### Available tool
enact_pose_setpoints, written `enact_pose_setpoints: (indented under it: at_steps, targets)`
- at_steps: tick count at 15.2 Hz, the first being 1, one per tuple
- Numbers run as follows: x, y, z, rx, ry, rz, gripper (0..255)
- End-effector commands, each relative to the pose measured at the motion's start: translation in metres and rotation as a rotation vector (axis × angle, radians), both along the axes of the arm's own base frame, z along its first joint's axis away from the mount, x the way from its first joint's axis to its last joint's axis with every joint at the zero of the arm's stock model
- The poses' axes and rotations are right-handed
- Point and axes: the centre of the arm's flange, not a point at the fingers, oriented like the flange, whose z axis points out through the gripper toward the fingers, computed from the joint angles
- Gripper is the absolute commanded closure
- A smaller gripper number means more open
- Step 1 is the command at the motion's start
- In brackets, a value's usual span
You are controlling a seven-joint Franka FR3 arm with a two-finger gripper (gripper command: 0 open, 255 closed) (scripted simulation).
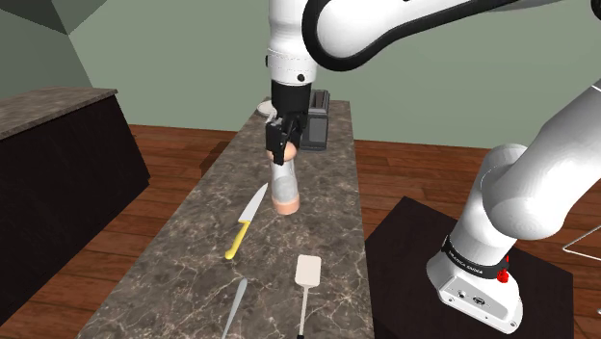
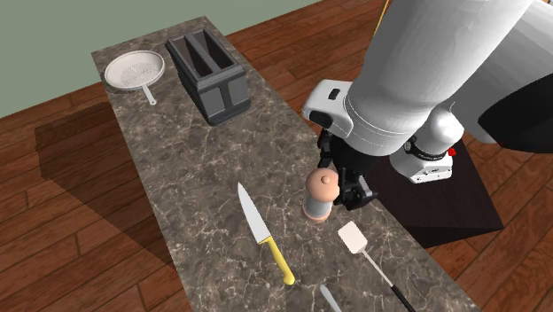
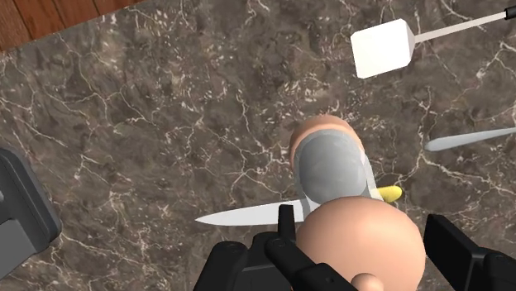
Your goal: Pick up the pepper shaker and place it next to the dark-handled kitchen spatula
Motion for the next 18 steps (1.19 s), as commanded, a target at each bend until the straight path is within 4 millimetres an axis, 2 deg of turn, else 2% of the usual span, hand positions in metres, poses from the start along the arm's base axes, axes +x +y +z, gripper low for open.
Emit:
enact_pose_setpoints:
  at_steps: [1,18]
  targets:
    - [0.000,0.001,-0.010,0.000,-0.001,0.000,255]
    - [0.000,0.001,-0.100,0.000,-0.001,0.000,255]
